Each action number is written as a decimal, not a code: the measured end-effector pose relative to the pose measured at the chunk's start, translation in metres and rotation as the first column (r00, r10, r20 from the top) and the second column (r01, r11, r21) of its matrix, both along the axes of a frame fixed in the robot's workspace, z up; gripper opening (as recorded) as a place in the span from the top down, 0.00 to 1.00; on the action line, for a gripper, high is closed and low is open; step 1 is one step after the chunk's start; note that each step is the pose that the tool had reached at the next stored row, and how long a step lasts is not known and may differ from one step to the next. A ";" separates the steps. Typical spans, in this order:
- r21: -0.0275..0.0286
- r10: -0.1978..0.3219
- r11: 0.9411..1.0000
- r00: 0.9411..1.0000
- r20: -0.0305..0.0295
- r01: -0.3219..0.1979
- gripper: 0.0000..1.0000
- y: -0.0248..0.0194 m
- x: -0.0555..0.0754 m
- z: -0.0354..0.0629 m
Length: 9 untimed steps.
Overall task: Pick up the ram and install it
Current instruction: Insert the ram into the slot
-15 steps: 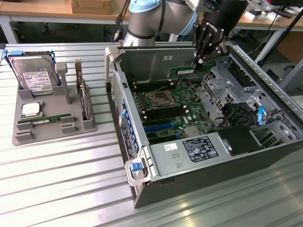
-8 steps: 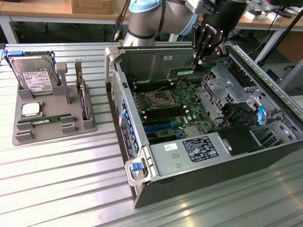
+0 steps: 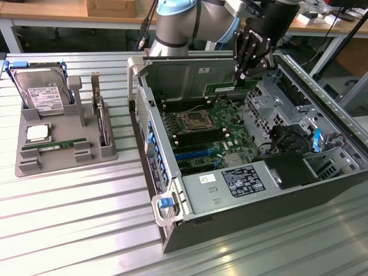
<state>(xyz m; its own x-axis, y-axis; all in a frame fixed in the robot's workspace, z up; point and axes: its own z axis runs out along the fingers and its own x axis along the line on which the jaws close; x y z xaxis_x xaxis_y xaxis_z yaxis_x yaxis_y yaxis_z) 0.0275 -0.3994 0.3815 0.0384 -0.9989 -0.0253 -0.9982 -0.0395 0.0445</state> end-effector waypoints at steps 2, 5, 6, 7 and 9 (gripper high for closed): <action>0.000 0.000 1.000 1.000 0.000 0.000 0.88 0.0000 0.000 -0.0020; 0.000 0.000 1.000 1.000 0.000 0.000 0.88 0.0000 0.000 -0.0034; 0.000 0.000 1.000 1.000 0.000 0.000 0.88 0.0000 0.000 -0.0038; 0.000 0.000 1.000 1.000 0.000 0.000 0.88 0.0000 0.000 -0.0043; 0.000 0.000 1.000 1.000 0.000 0.000 0.88 0.0000 0.000 -0.0055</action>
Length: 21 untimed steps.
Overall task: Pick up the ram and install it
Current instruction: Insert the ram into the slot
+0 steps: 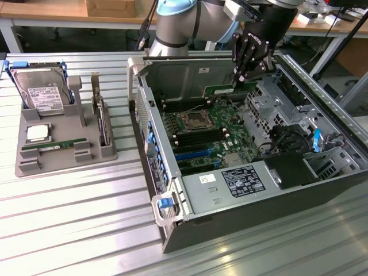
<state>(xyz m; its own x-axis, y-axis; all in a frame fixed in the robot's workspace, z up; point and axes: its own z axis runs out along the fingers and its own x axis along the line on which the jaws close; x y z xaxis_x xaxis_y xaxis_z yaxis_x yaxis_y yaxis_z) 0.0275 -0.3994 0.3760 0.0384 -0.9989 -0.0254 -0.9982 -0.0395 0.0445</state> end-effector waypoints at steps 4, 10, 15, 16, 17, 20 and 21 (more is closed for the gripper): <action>0.000 0.000 1.000 1.000 0.000 0.000 0.88 0.0000 0.000 -0.0030; 0.000 0.000 1.000 1.000 0.000 0.000 0.88 0.0000 0.000 -0.0064; 0.000 0.000 1.000 1.000 0.000 0.000 0.88 0.0000 0.000 -0.0094; 0.000 0.000 1.000 1.000 0.000 0.000 0.88 0.0000 0.000 -0.0104; 0.000 0.000 1.000 1.000 0.000 0.000 0.88 0.0000 0.000 -0.0110; 0.000 0.000 1.000 1.000 0.000 0.000 0.88 0.0000 0.000 -0.0258; 0.000 0.000 1.000 1.000 0.000 0.000 0.88 0.0000 0.000 -0.0262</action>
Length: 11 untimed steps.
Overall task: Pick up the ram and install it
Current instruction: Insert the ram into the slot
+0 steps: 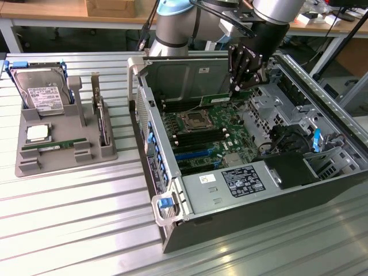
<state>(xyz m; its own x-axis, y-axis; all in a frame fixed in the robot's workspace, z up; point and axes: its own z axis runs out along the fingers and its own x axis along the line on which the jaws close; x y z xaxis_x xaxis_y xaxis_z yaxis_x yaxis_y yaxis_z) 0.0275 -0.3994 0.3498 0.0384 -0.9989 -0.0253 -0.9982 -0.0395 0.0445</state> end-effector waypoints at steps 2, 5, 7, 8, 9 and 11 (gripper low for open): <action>0.000 0.000 1.000 1.000 0.000 0.000 0.88 0.0000 0.000 -0.0034; 0.000 0.000 1.000 1.000 0.000 0.000 0.88 0.0000 0.000 -0.0042; 0.000 0.000 1.000 1.000 0.000 0.000 0.88 0.0000 0.000 -0.0100; 0.000 0.000 1.000 1.000 0.000 0.000 0.88 0.0000 0.000 -0.0107; 0.000 0.000 1.000 1.000 0.000 0.000 0.88 0.0000 0.000 -0.0109; 0.000 0.000 1.000 1.000 0.000 0.000 0.88 0.0000 0.000 -0.0114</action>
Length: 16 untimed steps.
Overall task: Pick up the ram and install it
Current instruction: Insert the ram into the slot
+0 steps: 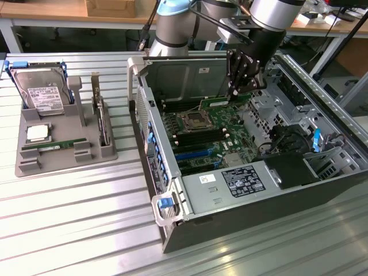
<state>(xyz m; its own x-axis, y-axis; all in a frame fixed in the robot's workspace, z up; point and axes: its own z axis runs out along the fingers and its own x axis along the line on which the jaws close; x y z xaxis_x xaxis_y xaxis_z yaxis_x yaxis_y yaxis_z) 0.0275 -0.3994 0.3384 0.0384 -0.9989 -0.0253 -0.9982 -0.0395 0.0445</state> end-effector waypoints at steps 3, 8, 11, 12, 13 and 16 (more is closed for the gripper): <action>0.000 0.000 1.000 1.000 0.000 0.000 0.88 0.0000 0.000 -0.0006; 0.000 0.000 1.000 1.000 0.000 0.000 0.88 0.0000 0.000 -0.0017; 0.000 0.000 1.000 1.000 0.000 0.000 0.88 0.0000 0.000 -0.0023; 0.000 0.000 1.000 1.000 0.000 0.000 0.88 0.0000 0.000 -0.0025; 0.000 0.000 1.000 1.000 0.000 0.000 0.88 0.0000 0.000 -0.0027; 0.000 0.000 1.000 1.000 0.000 0.000 0.88 0.0000 0.000 -0.0041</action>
